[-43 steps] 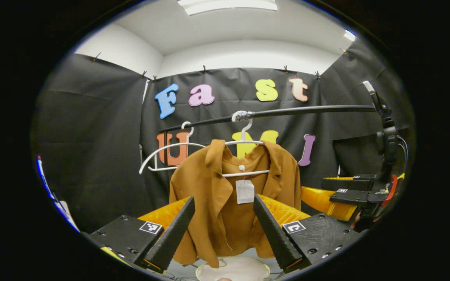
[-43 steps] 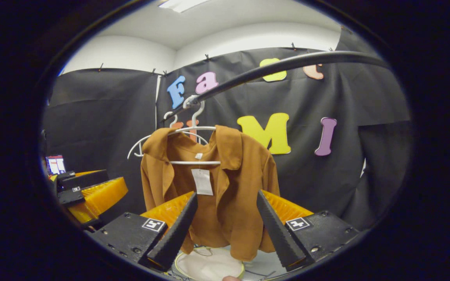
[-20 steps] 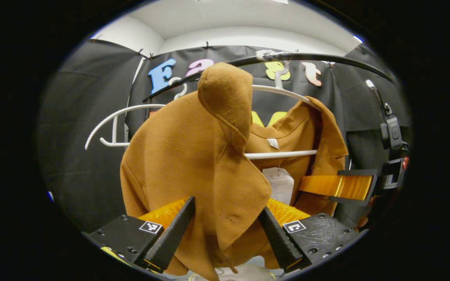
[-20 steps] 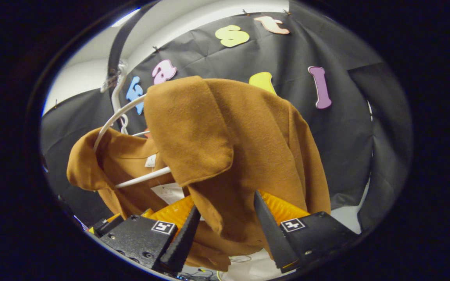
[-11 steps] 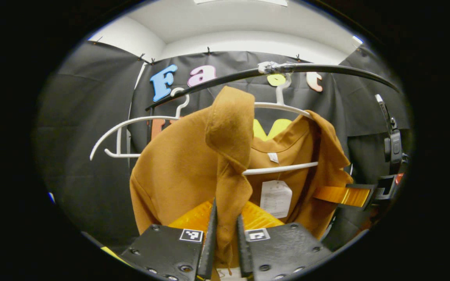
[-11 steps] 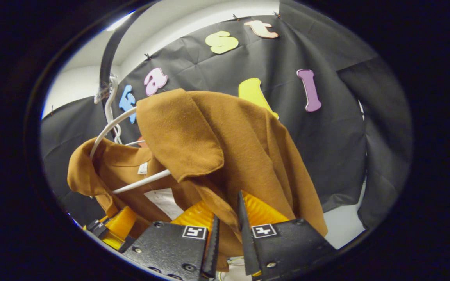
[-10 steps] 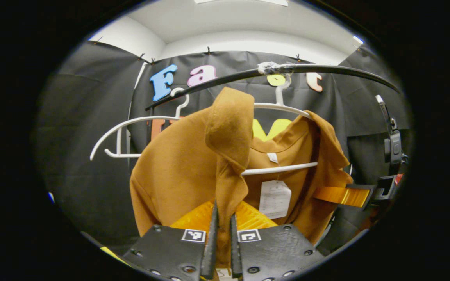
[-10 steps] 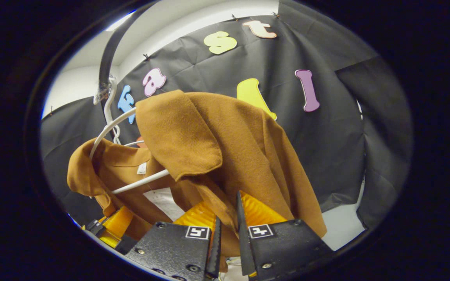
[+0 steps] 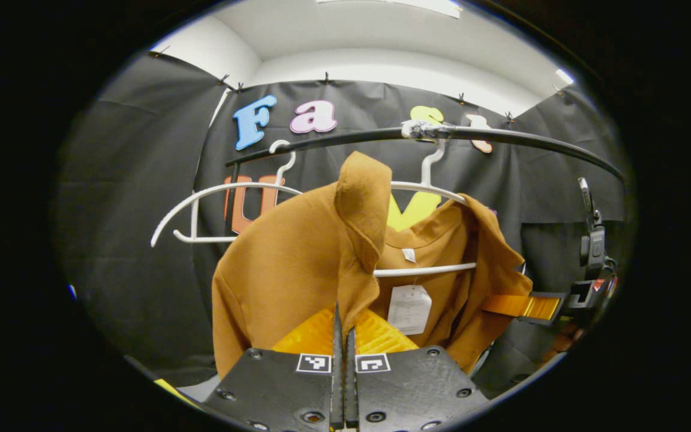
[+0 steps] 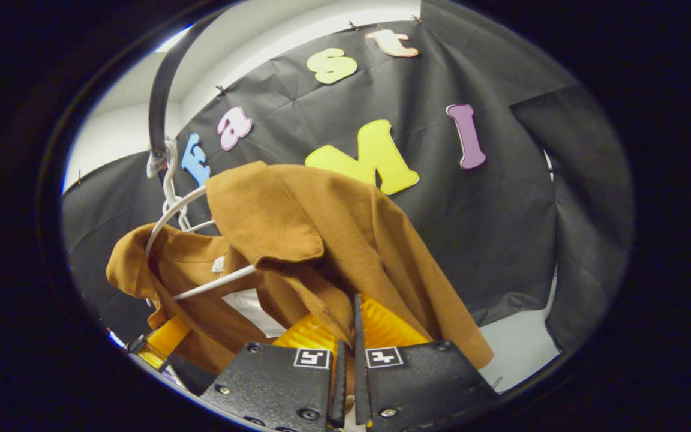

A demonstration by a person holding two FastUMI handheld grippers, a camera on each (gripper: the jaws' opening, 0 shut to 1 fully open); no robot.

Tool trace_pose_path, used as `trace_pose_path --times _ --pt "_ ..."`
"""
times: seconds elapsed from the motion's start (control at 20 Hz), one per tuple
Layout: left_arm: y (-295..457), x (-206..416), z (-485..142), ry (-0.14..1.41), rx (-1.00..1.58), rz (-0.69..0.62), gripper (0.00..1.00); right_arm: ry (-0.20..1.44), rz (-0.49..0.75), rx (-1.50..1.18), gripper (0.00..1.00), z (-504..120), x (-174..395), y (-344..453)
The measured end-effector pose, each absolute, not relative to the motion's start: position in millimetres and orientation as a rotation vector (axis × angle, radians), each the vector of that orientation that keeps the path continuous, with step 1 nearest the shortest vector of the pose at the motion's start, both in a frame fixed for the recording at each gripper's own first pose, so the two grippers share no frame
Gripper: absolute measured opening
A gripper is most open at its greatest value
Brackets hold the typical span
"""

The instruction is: Grasp the clothes on the hanger with both hands and then place them into the laundry hamper below.

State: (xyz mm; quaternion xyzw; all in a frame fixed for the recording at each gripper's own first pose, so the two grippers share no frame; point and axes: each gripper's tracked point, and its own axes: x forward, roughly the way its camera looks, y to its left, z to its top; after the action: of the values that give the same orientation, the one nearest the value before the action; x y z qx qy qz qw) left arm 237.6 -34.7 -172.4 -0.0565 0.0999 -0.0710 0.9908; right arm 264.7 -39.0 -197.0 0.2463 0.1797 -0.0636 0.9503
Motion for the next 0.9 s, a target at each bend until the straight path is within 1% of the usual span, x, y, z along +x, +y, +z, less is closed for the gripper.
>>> trace_pose_path --times 0.05,0.1,0.15,0.2,0.4,0.55,0.6,0.65,0.75,0.8,0.85,0.9 --pt "-31.5 234.8 -168.6 0.197 -0.119 -0.137 0.01 0.364 -0.13 0.519 0.08 -194.0 262.4 -42.7" --pt "-28.2 233.2 -164.0 0.19 -0.13 -0.132 0.01 0.357 -0.135 0.536 0.08 -189.5 262.0 -48.0" --pt "-24.8 231.9 -158.6 0.186 -0.138 -0.125 0.04 0.345 -0.142 0.552 0.08 -184.5 262.4 -55.6" --pt "-20.1 232.0 -153.5 0.181 -0.142 -0.115 0.01 0.332 -0.145 0.569 0.09 -179.9 263.2 -61.4" --pt "0.3 236.9 -132.4 0.153 -0.153 -0.089 0.01 0.294 -0.165 0.659 0.08 -163.9 268.5 -84.6" --pt "7.9 242.8 -118.7 0.145 -0.175 -0.105 0.01 0.263 -0.168 0.75 0.08 -153.0 274.3 -98.9" --pt "14.3 246.4 -114.6 0.142 -0.175 -0.102 0.01 0.255 -0.168 0.771 0.08 -150.2 277.7 -103.0" --pt "18.8 249.2 -111.4 0.138 -0.176 -0.099 0.05 0.247 -0.169 0.784 0.08 -149.4 280.9 -105.6" --pt "28.9 252.9 -107.1 0.136 -0.179 -0.09 0.04 0.235 -0.167 0.787 0.08 -144.1 286.4 -111.9" --pt "32.8 257.3 -106.5 0.138 -0.188 -0.087 0.01 0.231 -0.164 0.787 0.08 -140.7 290.2 -114.0" --pt "37.8 260.8 -106.2 0.138 -0.194 -0.08 0.04 0.224 -0.164 0.791 0.1 -137.3 293.6 -117.9" --pt "42.3 263.2 -106.2 0.14 -0.199 -0.073 0.05 0.218 -0.162 0.798 0.07 -134.1 297.7 -121.3"
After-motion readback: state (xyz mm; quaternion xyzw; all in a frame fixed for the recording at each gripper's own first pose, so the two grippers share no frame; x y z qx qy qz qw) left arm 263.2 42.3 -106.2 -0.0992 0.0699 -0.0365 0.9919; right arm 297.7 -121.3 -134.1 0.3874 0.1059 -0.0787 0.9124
